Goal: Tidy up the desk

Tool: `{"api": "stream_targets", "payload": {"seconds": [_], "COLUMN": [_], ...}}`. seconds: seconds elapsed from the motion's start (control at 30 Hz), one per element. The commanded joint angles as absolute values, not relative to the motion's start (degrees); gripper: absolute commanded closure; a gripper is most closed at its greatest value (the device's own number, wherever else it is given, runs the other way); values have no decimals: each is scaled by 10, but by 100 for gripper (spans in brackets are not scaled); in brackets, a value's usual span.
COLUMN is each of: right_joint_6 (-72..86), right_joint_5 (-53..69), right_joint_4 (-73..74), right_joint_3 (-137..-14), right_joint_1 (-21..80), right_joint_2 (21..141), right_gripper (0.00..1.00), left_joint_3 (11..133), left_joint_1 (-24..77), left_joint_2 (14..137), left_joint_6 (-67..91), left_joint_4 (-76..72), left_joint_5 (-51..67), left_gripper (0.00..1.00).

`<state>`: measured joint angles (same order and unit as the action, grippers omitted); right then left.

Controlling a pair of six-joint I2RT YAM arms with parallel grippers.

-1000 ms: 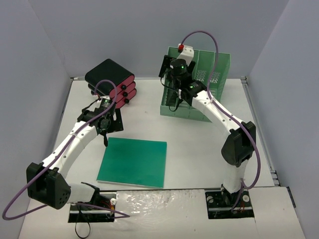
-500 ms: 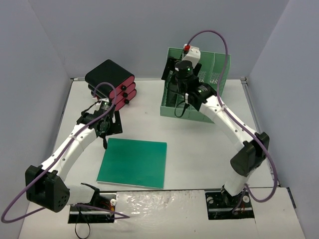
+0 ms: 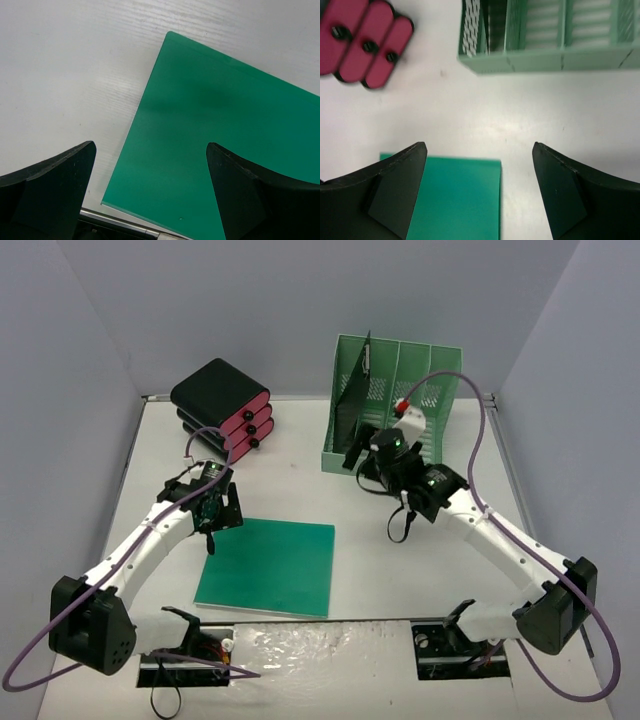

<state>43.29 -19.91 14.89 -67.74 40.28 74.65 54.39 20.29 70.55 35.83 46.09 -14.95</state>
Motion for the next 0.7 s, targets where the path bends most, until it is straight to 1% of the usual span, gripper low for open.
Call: {"api": "stream_targets", "payload": {"seconds": [0.0, 0.23, 0.47, 0.67], "right_joint_6": [529, 595, 696, 739], "right_joint_5": [-164, -124, -67, -58], "right_joint_4": [146, 141, 33, -57], "right_joint_3": [-615, -532, -384, -313], "right_joint_1": [464, 529, 576, 627], "right_joint_2": [728, 717, 664, 676], "right_gripper": [17, 17, 20, 23], "left_joint_3": [528, 491, 464, 469], "left_joint_1": [205, 206, 207, 207], "left_joint_2": [678, 658, 635, 646], "left_joint_6": [391, 405, 410, 408], "left_joint_4": [457, 451, 437, 439], "left_joint_5": [-145, -128, -117, -116], "left_gripper": [9, 9, 9, 9]}}
